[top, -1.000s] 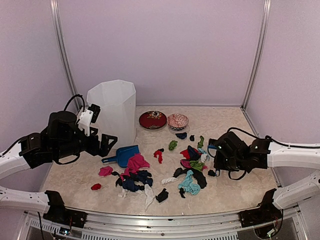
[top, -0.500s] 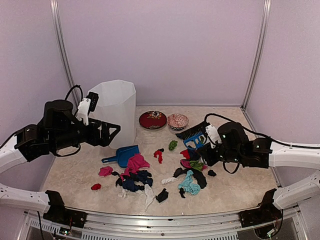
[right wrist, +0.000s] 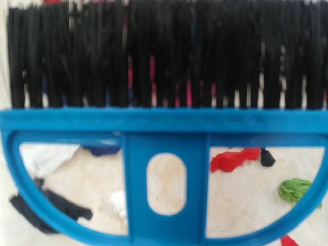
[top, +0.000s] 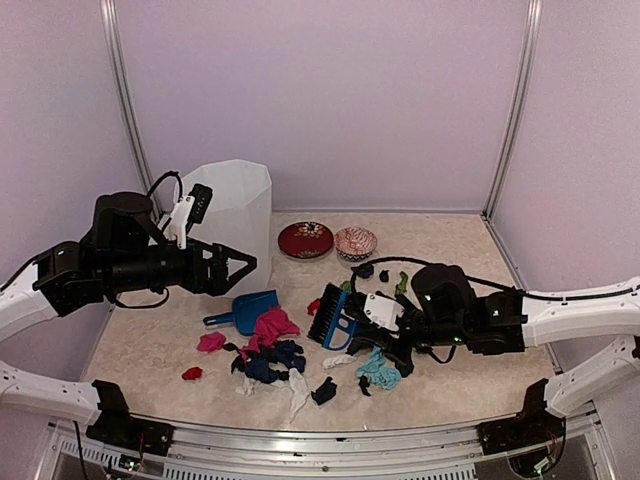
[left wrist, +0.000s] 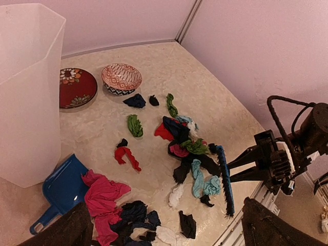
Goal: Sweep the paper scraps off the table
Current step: Pass from the right arm to the left
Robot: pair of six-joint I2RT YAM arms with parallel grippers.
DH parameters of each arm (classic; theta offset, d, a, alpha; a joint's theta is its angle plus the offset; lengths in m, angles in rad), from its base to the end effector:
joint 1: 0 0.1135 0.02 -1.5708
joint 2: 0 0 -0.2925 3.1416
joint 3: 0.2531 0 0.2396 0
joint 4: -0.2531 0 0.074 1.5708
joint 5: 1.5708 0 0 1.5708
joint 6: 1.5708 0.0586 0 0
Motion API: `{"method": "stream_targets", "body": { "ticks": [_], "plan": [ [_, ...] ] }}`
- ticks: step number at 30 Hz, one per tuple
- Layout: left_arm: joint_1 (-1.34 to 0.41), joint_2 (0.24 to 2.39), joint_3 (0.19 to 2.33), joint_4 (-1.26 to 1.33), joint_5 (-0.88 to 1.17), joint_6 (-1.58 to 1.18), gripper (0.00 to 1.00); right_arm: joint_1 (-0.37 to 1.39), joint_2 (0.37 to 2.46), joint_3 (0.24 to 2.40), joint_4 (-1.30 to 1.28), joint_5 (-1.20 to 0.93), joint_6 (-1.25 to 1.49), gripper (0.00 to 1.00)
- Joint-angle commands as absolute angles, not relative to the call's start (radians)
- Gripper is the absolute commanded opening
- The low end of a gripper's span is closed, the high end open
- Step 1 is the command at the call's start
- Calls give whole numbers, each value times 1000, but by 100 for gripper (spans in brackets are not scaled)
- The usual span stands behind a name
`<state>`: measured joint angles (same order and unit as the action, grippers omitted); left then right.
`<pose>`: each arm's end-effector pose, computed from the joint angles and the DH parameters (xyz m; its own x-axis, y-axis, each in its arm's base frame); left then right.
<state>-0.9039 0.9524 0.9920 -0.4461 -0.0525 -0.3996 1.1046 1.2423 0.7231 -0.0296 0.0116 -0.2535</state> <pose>0.1271 -0.1565 0.3686 -0.5190 0.0312 -0.8542 0.6002 0.7248 -0.3382 0.1219 0.2408 0.2582 -0.0041 -0.5660 -0.8244 -0.9192 0.3268 -0.2198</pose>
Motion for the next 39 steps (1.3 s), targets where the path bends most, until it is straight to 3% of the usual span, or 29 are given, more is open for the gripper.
{"method": "stream_targets", "body": {
  "ticks": [1, 15, 29, 39],
  "plan": [
    [-910, 970, 1000, -430, 61, -430, 99, 1132, 1280, 773, -10, -7, -417, 0],
    [-939, 1010, 783, -61, 289, -625, 99, 1150, 1392, 976, -129, 75, -514, 0],
    [-948, 1070, 741, 35, 282, -692, 97, 1150, 1502, 1207, -288, 13, -467, 0],
    [-950, 1095, 736, 62, 302, -691, 81, 1150, 1533, 1277, -363, -47, -474, 0]
  ]
}}
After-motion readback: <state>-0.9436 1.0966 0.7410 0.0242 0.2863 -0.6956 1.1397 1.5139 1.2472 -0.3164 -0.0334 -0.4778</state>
